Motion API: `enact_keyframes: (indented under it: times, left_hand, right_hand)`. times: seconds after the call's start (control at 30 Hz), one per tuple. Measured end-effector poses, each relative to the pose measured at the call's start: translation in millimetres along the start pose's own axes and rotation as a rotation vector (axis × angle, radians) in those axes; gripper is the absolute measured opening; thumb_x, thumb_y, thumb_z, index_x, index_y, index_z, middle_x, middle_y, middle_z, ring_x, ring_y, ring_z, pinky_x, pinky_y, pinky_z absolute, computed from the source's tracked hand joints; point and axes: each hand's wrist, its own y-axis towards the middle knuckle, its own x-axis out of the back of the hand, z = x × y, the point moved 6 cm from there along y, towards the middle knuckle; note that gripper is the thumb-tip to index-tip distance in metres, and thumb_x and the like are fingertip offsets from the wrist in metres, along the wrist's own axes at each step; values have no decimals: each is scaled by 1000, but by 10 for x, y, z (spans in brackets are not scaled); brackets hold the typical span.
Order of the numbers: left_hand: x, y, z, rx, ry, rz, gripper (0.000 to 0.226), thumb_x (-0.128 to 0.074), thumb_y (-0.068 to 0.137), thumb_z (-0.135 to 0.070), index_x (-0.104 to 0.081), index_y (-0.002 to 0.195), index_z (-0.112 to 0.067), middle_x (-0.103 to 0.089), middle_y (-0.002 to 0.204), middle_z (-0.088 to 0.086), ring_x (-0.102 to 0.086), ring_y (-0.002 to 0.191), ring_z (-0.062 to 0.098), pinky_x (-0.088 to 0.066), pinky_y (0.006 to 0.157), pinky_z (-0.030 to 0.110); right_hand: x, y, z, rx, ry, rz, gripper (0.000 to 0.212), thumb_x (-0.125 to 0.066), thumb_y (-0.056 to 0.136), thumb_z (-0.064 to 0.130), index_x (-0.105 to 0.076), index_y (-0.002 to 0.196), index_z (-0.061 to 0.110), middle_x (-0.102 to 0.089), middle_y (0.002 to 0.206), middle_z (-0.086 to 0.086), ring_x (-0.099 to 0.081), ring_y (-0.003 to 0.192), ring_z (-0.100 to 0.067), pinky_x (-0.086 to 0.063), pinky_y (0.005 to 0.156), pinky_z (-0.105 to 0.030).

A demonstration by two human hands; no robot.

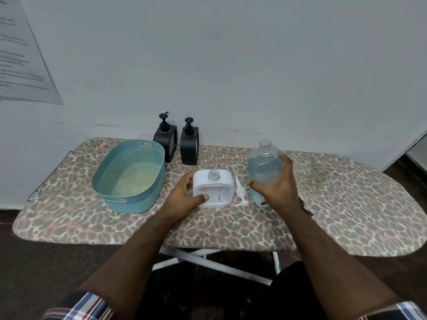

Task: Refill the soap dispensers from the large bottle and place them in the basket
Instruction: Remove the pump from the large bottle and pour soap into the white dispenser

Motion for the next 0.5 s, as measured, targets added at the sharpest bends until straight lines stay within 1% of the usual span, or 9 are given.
enact_keyframes:
  times: [0.03, 0.07, 0.17, 0.23, 0.33, 0.43, 0.5]
  left_hand:
    - [2, 7, -15, -13, 7, -18, 69, -85, 82, -12, -51, 141, -22, -64, 130, -1, -60, 126, 23, -55, 103, 44]
    - [4, 10, -25, -16, -5, -23, 61, -84, 83, -11, -54, 134, -25, -66, 127, -2, -61, 123, 21, -54, 103, 44]
    - [12, 8, -55, -39, -47, -7, 54, -85, 81, -21, -59, 124, -39, -68, 126, -3, -64, 119, 17, -55, 103, 45]
    - [22, -8, -102, -58, -84, 8, 56, -85, 78, -26, -60, 126, -39, -70, 124, -2, -67, 117, 18, -57, 100, 41]
    - [42, -36, -189, -80, -145, 35, 54, -83, 85, -14, -60, 131, -33, -72, 121, 2, -70, 112, 22, -60, 94, 36]
    - [99, -55, -267, -88, -229, 44, 54, -79, 87, -8, -62, 131, -35, -72, 122, 6, -72, 110, 26, -62, 93, 43]
    - [121, -84, -340, -84, -291, 54, 54, -77, 88, -4, -63, 129, -36, -72, 123, 9, -73, 109, 26, -62, 90, 43]
  right_hand:
    - [5, -6, 30, 10, -17, 14, 104, -93, 62, 25, -27, 141, 37, -48, 135, 0, -52, 120, -26, -55, 88, -42]
    - [15, -10, 66, 25, -40, 26, 105, -93, 62, 26, -28, 142, 36, -47, 135, 0, -52, 120, -25, -55, 89, -42]
    - [55, 20, 193, 90, -112, 61, 106, -94, 62, 25, -30, 146, 30, -46, 137, 1, -49, 119, -19, -52, 88, -36]
    - [74, 53, 289, 134, -143, 92, 106, -93, 62, 21, -32, 148, 26, -44, 136, 4, -46, 119, -16, -46, 86, -29]
    - [89, 109, 443, 210, -182, 136, 104, -92, 62, 21, -33, 148, 27, -42, 133, 9, -44, 121, -15, -45, 89, -30]
    - [100, 156, 568, 260, -242, 170, 105, -91, 62, 25, -33, 150, 29, -43, 140, 4, -42, 122, -12, -46, 93, -33]
    - [120, 182, 649, 286, -275, 173, 105, -90, 63, 27, -33, 150, 29, -43, 140, 3, -41, 121, -11, -47, 94, -35]
